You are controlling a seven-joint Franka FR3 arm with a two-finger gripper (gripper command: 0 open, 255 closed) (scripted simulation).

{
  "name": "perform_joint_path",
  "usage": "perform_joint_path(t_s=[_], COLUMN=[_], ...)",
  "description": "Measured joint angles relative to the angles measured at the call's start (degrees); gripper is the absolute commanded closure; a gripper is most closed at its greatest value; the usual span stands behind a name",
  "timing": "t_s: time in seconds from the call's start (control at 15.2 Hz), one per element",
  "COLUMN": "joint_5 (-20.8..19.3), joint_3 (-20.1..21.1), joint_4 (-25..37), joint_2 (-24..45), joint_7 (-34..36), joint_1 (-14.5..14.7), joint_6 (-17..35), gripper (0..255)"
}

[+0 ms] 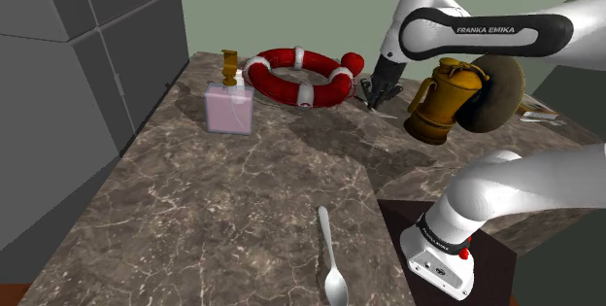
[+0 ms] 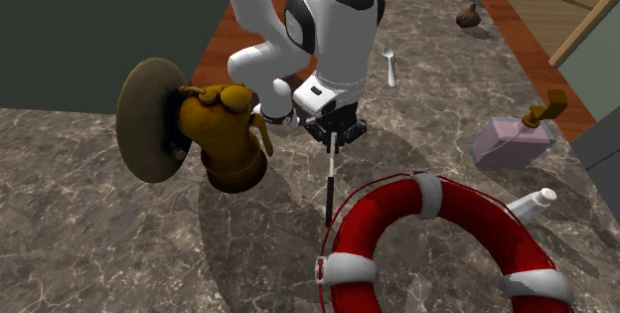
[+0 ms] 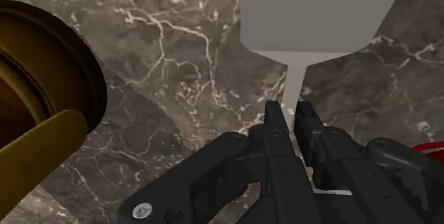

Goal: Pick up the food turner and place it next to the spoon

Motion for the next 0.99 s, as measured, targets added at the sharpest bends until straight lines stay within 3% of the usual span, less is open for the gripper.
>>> perform_joint_path(t_s=[0.46,0.99], joint_5=[5.7,13.1], joint_3=[7.4,16.4], joint_4=[-5.5,-6.6], joint_2=[-10.5,-15.4], joint_7=[8.5,18.5], joint_1=[5.3,11.5], joint_6=[-5.0,-8.5], gripper=[255,255])
